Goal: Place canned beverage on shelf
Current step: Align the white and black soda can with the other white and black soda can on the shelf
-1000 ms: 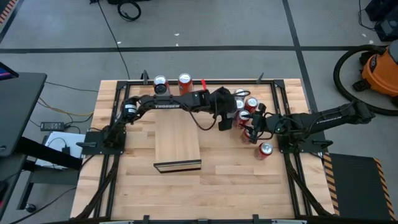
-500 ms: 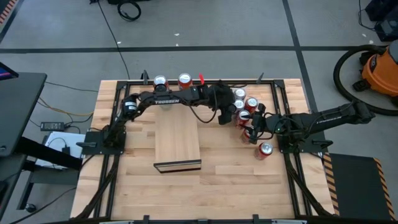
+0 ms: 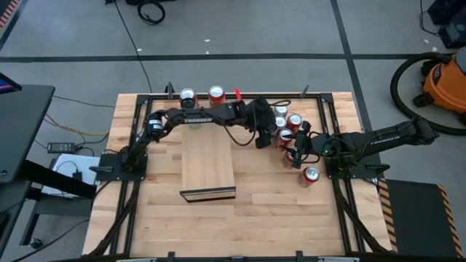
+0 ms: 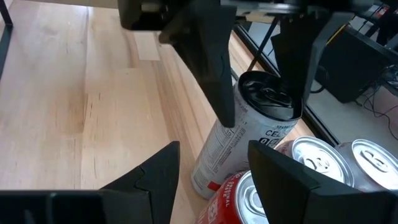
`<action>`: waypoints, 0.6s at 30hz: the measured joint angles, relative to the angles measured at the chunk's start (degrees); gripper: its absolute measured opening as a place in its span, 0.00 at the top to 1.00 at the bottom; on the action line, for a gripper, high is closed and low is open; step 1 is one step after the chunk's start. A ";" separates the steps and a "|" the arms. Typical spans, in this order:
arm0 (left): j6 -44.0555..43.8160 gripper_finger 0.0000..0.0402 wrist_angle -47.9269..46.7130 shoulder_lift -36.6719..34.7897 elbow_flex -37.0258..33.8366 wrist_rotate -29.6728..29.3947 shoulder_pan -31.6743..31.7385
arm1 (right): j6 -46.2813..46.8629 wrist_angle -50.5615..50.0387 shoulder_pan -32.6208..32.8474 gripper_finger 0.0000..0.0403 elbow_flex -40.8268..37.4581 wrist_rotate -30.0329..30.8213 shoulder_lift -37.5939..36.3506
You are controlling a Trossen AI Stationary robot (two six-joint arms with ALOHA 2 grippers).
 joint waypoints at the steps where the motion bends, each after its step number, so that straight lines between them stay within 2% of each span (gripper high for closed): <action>1: 0.29 0.15 -0.07 0.05 -0.02 -0.69 -0.02 | -0.01 0.04 0.01 0.50 0.00 0.02 0.00; 9: 0.90 0.37 0.20 0.02 0.00 -1.98 -0.13 | 0.00 0.05 0.00 0.50 0.00 0.01 0.00; 13: 1.19 0.38 -0.99 -0.77 -0.04 -2.03 -0.13 | 0.00 0.00 0.00 0.50 0.00 0.02 0.00; 18: 2.51 0.38 -6.98 -4.60 1.22 -2.07 -0.11 | 0.02 -0.17 0.02 0.50 0.00 0.00 0.00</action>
